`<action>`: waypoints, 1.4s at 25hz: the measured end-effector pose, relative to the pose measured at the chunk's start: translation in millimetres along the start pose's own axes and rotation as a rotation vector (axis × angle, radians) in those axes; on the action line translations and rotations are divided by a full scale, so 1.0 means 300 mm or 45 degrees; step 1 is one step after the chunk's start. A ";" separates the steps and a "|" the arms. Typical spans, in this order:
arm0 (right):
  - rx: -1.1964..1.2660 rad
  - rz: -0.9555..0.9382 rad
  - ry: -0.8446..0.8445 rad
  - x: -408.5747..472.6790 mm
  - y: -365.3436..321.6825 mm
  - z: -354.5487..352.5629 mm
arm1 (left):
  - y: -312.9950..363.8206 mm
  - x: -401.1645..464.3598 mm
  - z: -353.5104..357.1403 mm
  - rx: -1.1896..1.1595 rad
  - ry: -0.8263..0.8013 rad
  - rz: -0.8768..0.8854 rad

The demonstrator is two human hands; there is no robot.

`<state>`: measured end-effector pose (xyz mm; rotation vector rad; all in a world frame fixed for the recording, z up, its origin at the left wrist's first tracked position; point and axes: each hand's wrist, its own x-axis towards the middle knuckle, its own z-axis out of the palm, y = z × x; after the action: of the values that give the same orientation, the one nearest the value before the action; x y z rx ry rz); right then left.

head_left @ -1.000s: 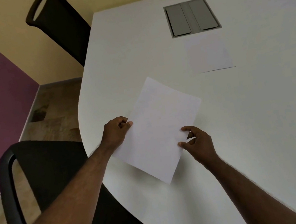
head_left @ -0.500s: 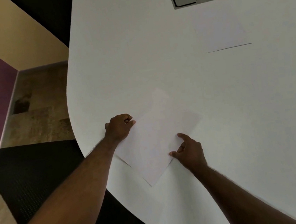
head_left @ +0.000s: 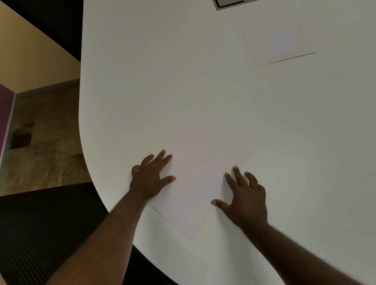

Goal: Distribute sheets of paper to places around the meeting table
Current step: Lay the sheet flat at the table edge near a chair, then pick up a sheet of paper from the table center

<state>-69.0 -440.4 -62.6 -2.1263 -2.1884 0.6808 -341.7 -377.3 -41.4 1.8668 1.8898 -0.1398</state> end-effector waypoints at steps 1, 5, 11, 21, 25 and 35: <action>-0.011 0.003 -0.002 -0.001 -0.007 0.001 | -0.005 -0.003 0.007 0.022 -0.021 -0.004; -0.016 0.024 0.024 -0.011 -0.035 0.010 | -0.012 -0.004 0.008 0.038 -0.021 -0.014; 0.088 0.020 0.133 -0.013 -0.027 -0.050 | 0.021 -0.017 -0.012 -0.007 0.006 -0.034; 0.222 -0.234 0.537 0.088 0.266 -0.487 | 0.394 -0.099 -0.205 -0.286 0.610 0.027; 0.269 -0.365 0.573 0.142 0.412 -0.701 | 0.660 -0.144 -0.265 -0.369 0.752 0.005; 0.267 -0.477 0.626 0.420 0.796 -1.063 | 1.257 0.067 -0.344 -0.462 0.928 -0.013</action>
<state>246.1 -230.9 114.8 -1.5154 -2.0415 0.3010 -4.0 -293.2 137.6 1.7752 2.1663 0.9347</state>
